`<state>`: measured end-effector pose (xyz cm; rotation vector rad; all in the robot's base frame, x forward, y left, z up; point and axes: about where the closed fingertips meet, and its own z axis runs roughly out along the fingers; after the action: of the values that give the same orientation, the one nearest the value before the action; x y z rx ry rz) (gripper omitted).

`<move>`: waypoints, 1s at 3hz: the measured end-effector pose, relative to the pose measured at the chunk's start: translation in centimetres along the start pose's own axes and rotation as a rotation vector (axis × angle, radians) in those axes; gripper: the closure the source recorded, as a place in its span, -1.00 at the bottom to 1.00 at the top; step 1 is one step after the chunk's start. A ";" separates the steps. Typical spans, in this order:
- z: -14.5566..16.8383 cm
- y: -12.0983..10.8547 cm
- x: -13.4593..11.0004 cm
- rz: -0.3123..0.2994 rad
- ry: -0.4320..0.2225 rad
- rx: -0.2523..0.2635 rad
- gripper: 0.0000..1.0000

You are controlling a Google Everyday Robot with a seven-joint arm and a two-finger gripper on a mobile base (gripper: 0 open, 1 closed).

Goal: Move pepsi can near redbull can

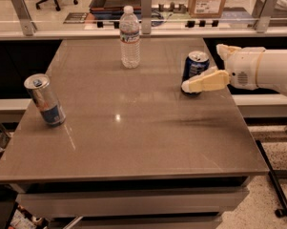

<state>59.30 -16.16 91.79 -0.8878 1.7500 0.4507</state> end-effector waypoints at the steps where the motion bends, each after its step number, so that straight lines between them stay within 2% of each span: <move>1: 1.6 0.1 -0.2 0.019 -0.060 -0.029 -1.00; 2: 2.6 0.1 -0.1 0.039 -0.109 -0.045 -1.00; 3: 3.3 0.1 0.4 0.051 -0.152 -0.042 -0.66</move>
Offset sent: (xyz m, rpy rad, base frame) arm 0.0253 0.0190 -0.0166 0.1914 -0.0469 0.0477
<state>61.30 -14.01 90.25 -0.8186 1.6321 0.5754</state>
